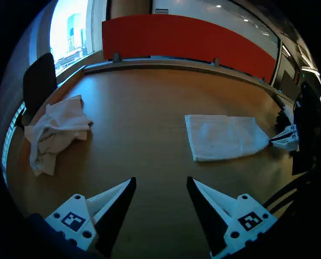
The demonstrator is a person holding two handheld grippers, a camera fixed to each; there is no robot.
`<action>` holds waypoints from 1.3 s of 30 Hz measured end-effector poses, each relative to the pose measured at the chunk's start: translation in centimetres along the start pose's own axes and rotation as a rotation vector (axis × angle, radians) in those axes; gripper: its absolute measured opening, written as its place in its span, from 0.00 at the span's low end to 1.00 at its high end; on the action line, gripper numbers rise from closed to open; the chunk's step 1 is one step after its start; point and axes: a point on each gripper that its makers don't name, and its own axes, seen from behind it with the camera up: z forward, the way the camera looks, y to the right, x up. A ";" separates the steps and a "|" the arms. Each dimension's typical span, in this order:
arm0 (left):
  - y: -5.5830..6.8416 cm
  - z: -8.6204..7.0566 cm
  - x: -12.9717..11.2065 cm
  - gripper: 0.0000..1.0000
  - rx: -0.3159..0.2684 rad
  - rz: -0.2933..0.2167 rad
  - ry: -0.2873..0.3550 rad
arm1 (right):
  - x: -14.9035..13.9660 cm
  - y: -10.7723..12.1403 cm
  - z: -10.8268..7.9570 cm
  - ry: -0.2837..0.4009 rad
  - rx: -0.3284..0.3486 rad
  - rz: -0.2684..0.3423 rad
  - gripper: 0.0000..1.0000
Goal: Fold towel
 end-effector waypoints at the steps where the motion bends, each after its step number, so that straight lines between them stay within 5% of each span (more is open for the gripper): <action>1: 0.0 0.0 0.0 0.86 0.000 0.000 0.000 | 0.5 0.0 -0.2 0.009 -0.003 -0.005 0.05; 23: 0.0 -0.8 0.0 0.86 0.000 -0.004 0.012 | 13.0 -1.9 -2.3 0.176 -0.002 -0.149 0.05; 39: -0.4 -1.2 0.3 0.86 0.002 -0.002 0.020 | 15.0 -3.7 -1.5 0.178 0.030 -0.190 0.05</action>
